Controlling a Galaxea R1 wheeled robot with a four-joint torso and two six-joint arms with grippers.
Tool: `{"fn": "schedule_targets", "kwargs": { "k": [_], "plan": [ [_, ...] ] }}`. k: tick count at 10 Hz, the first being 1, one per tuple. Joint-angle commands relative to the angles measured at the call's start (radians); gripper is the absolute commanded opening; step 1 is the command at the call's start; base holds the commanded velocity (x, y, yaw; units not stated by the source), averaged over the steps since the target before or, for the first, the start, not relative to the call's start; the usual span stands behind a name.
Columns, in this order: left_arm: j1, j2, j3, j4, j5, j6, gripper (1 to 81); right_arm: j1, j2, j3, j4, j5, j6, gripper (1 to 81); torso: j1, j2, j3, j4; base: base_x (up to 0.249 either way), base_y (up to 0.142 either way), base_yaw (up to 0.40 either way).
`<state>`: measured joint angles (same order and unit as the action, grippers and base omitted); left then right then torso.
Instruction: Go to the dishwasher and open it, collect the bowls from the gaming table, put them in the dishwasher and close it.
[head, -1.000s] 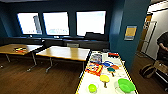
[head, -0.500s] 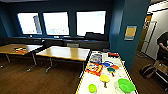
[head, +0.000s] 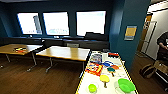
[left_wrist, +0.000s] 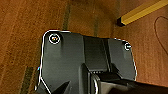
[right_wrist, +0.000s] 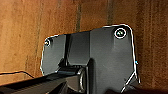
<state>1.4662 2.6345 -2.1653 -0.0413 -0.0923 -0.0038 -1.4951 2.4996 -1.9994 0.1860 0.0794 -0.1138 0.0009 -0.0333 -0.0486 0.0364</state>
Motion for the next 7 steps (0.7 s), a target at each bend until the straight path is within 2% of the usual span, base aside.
{"fn": "schedule_targets", "kwargs": {
  "k": [1, 3, 7],
  "plan": [
    [-0.051, -0.08, 0.081, -0.003, 0.043, -0.002, 81.1, 0.074, -0.215, 0.252, 0.026, -0.03, 0.006, 81.1, 0.0, 0.0, 0.0, 0.0, 0.0, 0.0, 0.0],
    [-0.06, -0.091, 0.105, -0.003, 0.043, -0.002, 81.1, 0.095, -0.325, 0.38, 0.05, -0.007, 0.008, 81.1, 0.0, 0.0, 0.0, 0.0, 0.0, 0.0, 0.0],
    [-0.091, -0.143, 0.209, -0.003, 0.043, -0.002, 81.1, 0.195, -0.591, 0.647, 0.052, -0.007, 0.02, 81.1, 0.0, 0.0, 0.0, 0.0, 0.0, 0.0, 0.0]
  ]
}}
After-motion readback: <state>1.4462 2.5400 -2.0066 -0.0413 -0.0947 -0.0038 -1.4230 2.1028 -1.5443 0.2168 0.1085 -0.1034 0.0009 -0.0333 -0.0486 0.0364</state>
